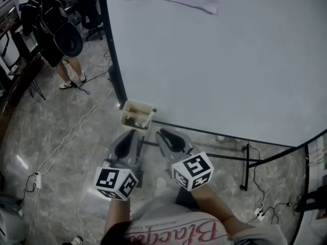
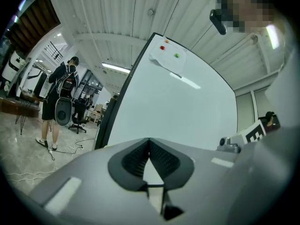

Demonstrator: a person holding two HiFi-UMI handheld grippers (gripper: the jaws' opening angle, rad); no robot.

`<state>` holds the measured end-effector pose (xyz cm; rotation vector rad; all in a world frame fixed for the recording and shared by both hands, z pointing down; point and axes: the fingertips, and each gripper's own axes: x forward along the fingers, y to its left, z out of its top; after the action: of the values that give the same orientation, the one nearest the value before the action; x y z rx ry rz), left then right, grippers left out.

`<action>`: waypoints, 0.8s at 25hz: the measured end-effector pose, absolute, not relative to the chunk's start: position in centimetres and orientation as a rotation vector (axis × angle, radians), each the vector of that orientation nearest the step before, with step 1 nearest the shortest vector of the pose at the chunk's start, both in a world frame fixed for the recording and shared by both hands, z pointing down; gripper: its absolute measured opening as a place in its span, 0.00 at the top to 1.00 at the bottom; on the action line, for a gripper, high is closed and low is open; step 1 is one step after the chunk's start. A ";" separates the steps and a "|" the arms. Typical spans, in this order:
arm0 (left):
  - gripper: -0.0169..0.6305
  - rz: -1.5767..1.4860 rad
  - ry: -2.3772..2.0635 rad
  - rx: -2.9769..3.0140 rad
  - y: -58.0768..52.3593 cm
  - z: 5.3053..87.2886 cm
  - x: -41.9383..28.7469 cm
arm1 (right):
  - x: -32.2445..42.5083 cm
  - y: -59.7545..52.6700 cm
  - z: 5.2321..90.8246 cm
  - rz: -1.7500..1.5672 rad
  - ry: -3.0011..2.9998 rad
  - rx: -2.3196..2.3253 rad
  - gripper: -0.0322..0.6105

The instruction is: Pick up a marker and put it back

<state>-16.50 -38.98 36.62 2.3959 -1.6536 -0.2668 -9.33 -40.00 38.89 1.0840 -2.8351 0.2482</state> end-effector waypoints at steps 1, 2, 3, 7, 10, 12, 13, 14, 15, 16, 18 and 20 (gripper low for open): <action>0.97 -0.270 -1.664 2.392 -39.7 36.6 -16.7 | -9.5 -40.9 39.1 0.253 -2.835 1.072 0.87; 0.97 -0.271 -1.674 2.387 -40.5 36.6 -16.8 | -9.7 -41.8 39.4 0.262 -2.834 1.058 0.86; 0.97 -0.272 -1.681 2.382 -41.3 36.6 -17.0 | -9.9 -42.6 39.8 0.274 -2.833 1.043 0.84; 0.97 -0.271 -1.699 2.357 -44.1 37.2 -17.5 | -10.7 -45.3 41.1 0.312 -2.831 0.972 0.78; 0.97 -0.266 -1.709 2.339 -45.7 37.5 -18.1 | -11.6 -46.8 42.1 0.348 -2.818 0.922 0.75; 0.97 -0.264 -1.714 2.329 -46.3 37.6 -18.5 | -12.2 -47.2 42.6 0.374 -2.810 0.889 0.75; 0.98 -0.263 -1.717 2.325 -46.5 37.6 -18.6 | -12.4 -47.3 42.8 0.388 -2.808 0.874 0.75; 0.97 -0.261 -1.720 2.323 -46.8 37.6 -18.7 | -12.7 -47.4 42.9 0.401 -2.808 0.860 0.75; 0.97 -0.259 -1.722 2.322 -47.0 37.6 -18.8 | -13.0 -47.5 43.1 0.412 -2.809 0.847 0.75; 0.97 -0.255 -1.723 2.323 -47.2 37.6 -19.0 | -13.3 -47.5 43.1 0.421 -2.812 0.834 0.77; 0.97 -0.248 -1.721 2.324 -47.4 37.6 -19.4 | -13.8 -47.3 42.9 0.440 -2.830 0.797 0.80; 0.97 -0.244 -1.716 2.325 -47.6 37.5 -19.7 | -14.2 -47.0 42.5 0.453 -2.845 0.773 0.82</action>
<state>-19.72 -47.61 37.54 2.3250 -1.7163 -0.2443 -14.24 -47.00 42.51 0.7732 -2.8454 0.4531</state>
